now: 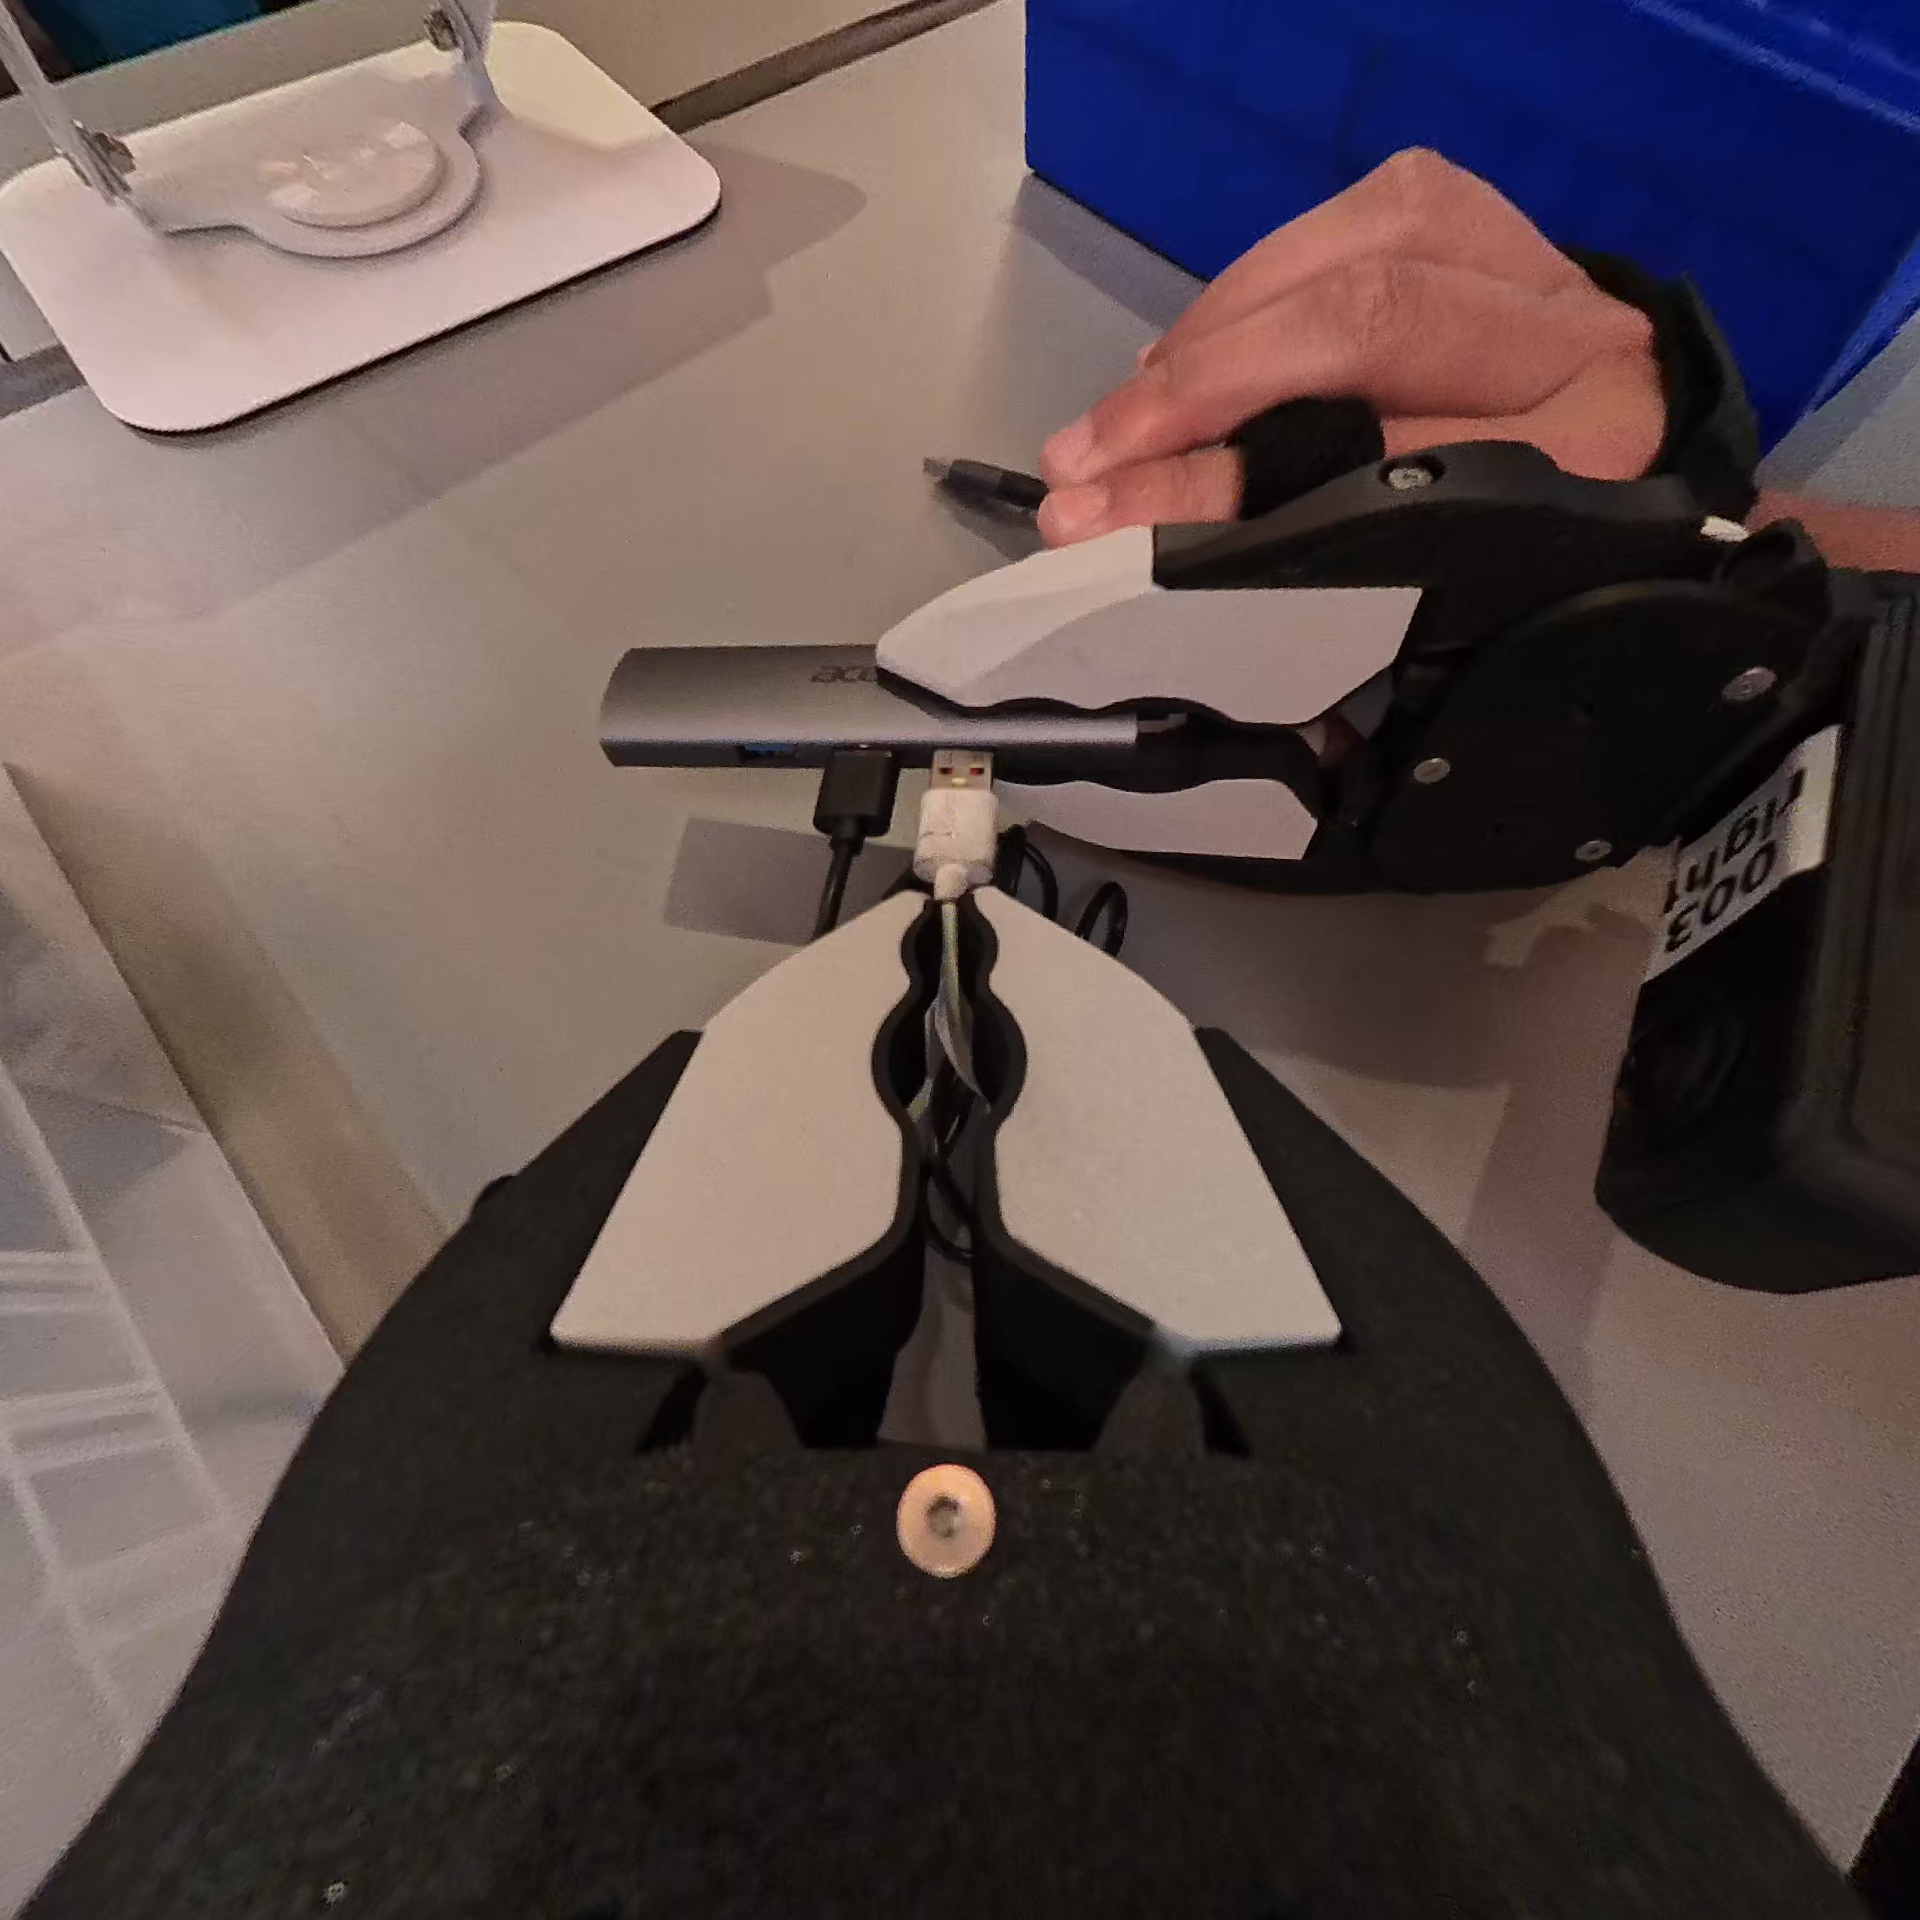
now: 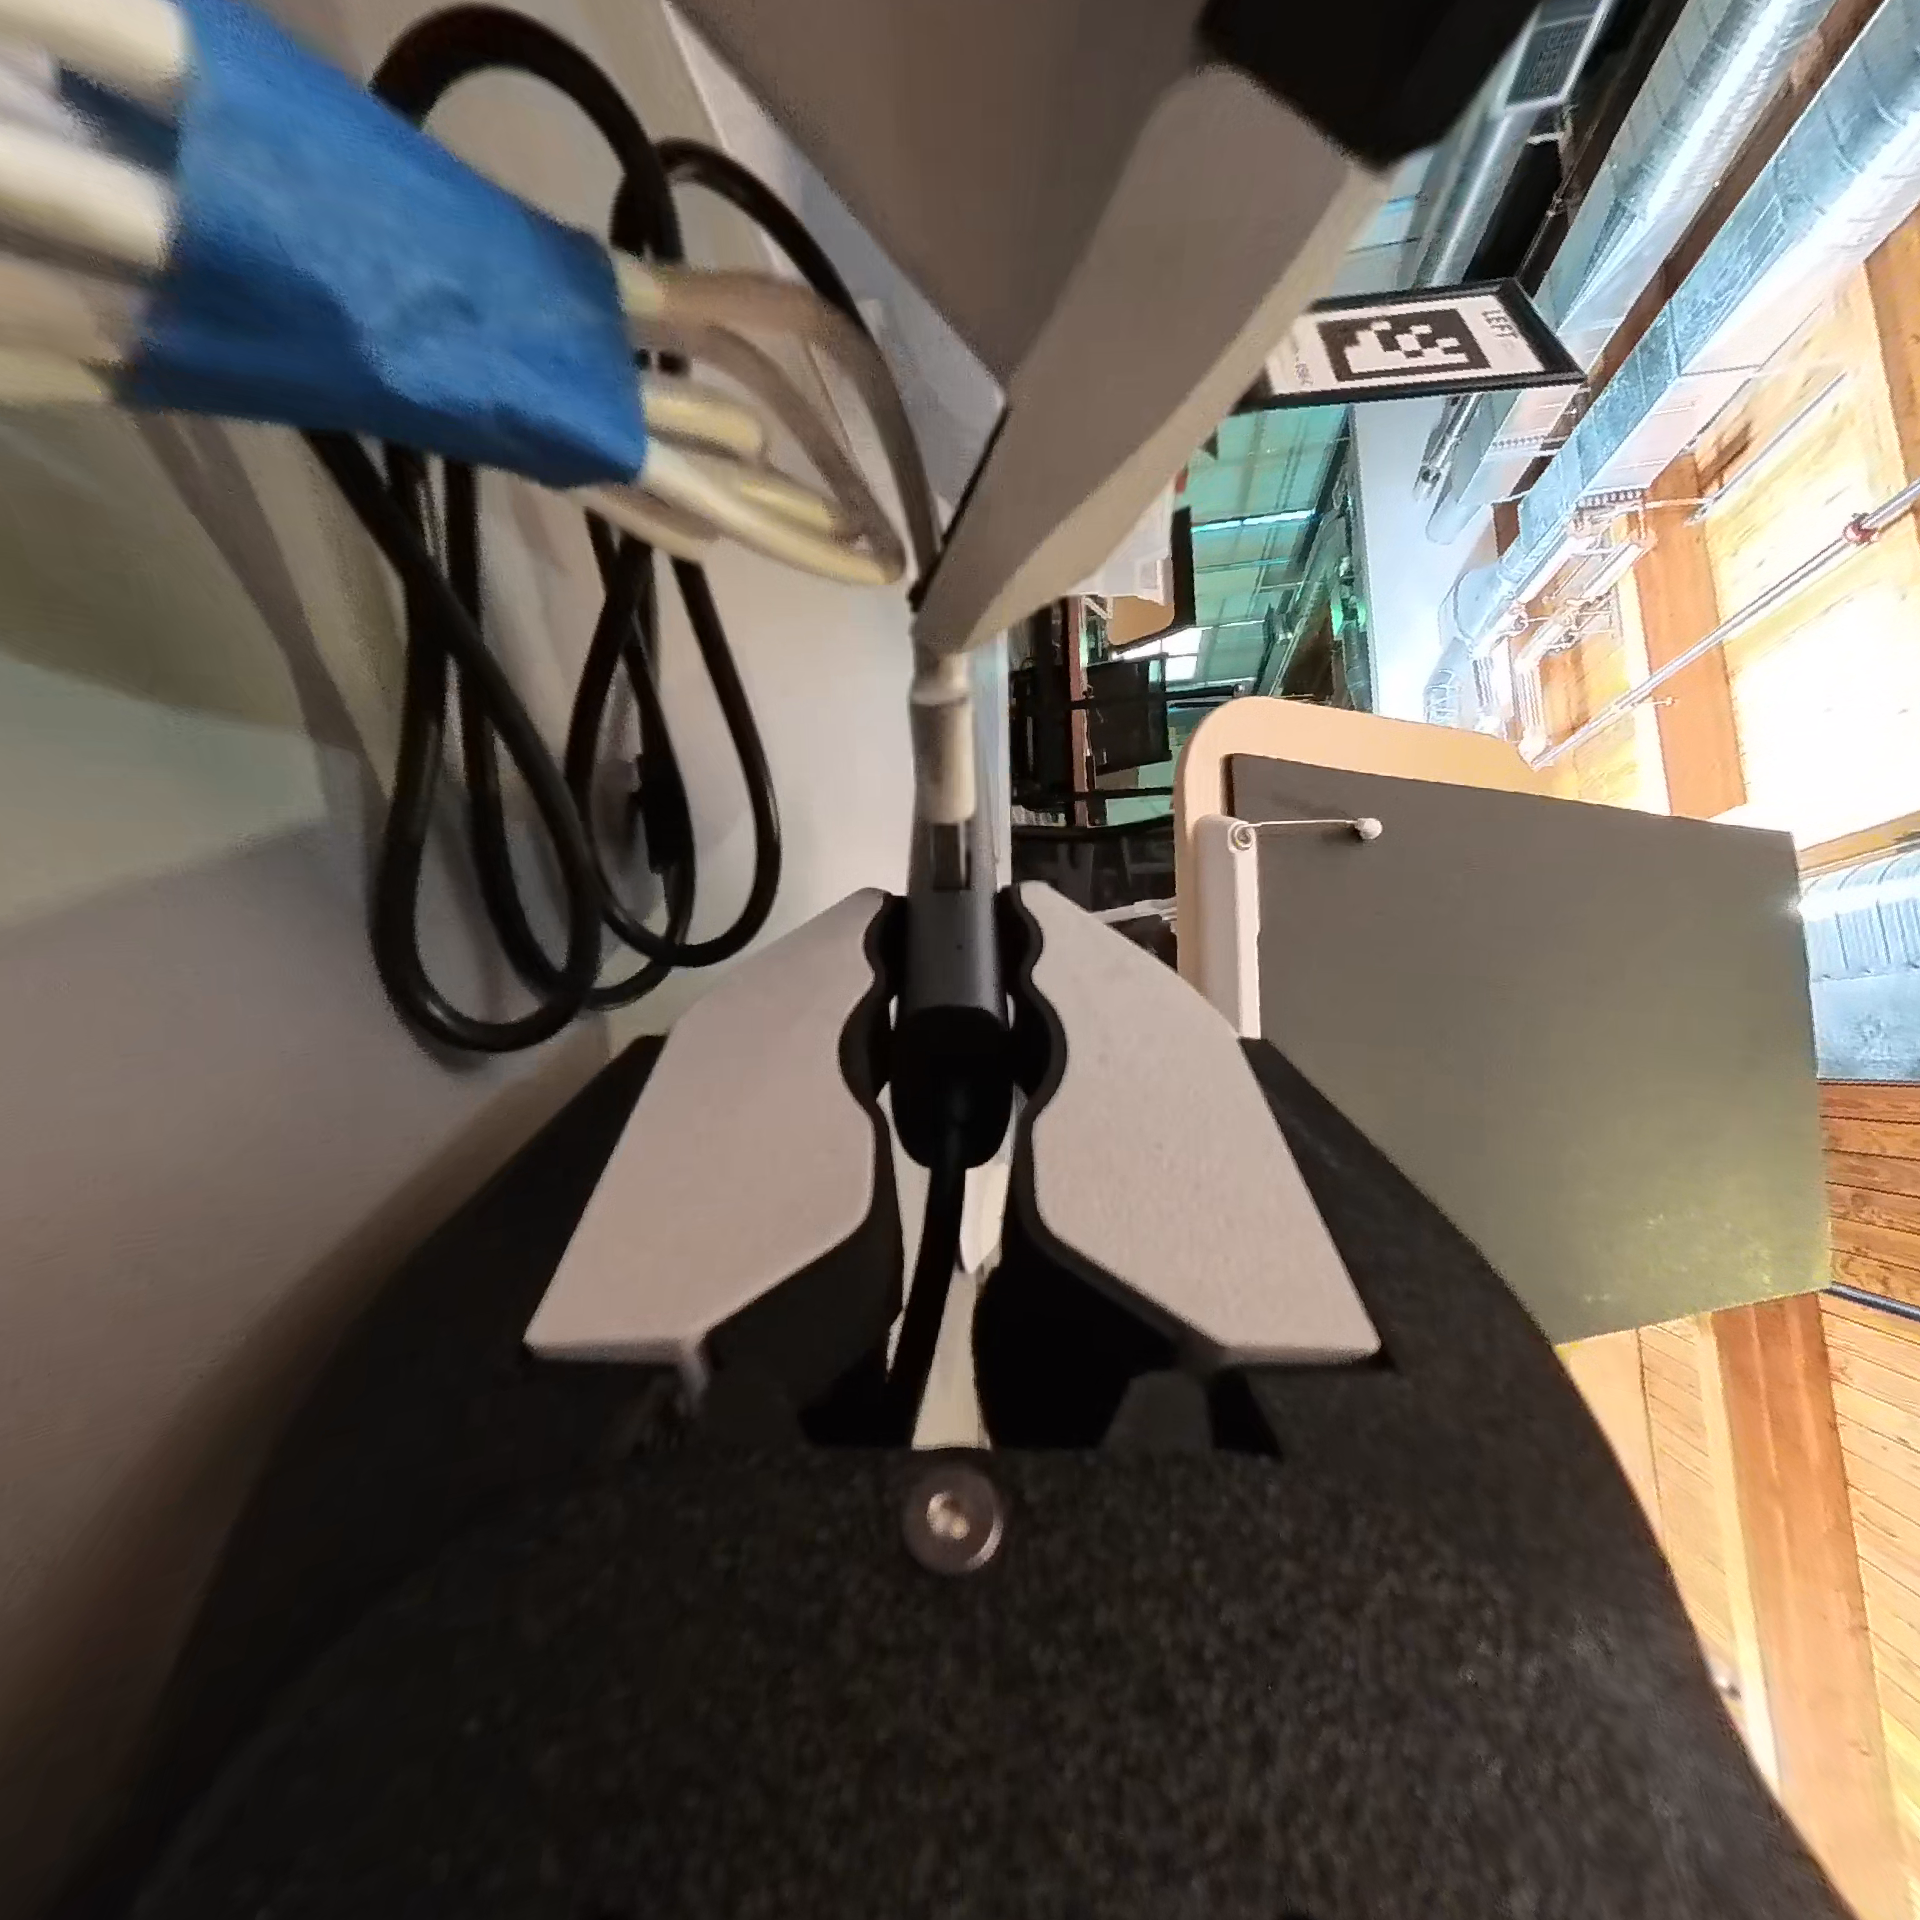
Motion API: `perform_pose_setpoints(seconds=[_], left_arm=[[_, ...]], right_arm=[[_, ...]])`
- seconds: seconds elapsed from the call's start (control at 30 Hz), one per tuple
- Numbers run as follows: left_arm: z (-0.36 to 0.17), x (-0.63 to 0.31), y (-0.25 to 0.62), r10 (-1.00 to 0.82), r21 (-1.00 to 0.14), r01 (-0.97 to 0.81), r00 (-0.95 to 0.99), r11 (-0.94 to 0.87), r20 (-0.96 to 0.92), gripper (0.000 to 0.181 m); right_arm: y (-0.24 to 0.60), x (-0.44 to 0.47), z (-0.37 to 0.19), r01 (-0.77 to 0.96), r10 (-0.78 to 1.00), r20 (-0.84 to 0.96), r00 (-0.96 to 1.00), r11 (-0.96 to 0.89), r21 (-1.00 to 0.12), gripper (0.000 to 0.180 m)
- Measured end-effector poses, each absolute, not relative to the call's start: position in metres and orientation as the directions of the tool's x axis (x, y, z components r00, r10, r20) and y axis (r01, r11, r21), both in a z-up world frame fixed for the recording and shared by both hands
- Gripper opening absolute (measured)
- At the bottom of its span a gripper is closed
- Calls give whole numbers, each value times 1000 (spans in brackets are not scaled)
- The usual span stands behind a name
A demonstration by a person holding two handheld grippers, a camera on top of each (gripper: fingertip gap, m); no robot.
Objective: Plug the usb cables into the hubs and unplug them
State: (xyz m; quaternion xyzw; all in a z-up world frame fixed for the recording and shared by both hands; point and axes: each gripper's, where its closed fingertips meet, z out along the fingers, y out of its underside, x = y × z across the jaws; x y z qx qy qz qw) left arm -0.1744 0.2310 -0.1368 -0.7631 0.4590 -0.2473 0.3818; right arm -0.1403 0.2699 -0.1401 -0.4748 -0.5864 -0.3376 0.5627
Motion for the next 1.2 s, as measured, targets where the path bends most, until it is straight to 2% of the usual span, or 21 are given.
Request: perform_pose_setpoints(seconds=[0.2, 0.5, 0.73, 0.97, 1.2], left_arm=[[-135, -172, 229, -895, -816, -510, 445, -272, 20, 2], [-127, -170, 225, -899, -853, -457, 436, -251, 31, 2], [-124, -172, 229, -885, -859, -471, 462, -198, -49, 2], [-124, -169, 227, -881, -866, -458, 470, -202, -43, 2], [-132, -168, 228, -879, -857, -468, 476, -215, -39, 2]], right_arm=[[267, -141, -138, 931, 171, 982, 85, 337, -139, 17], [262, -142, -133, 896, 208, 964, 165, 376, -235, 17], [261, -144, -137, 905, 227, 959, 167, 351, -240, 17], [260, -145, -133, 883, 256, 935, 246, 338, -325, 17], [259, -147, -140, 898, 265, 942, 208, 329, -291, 17]])
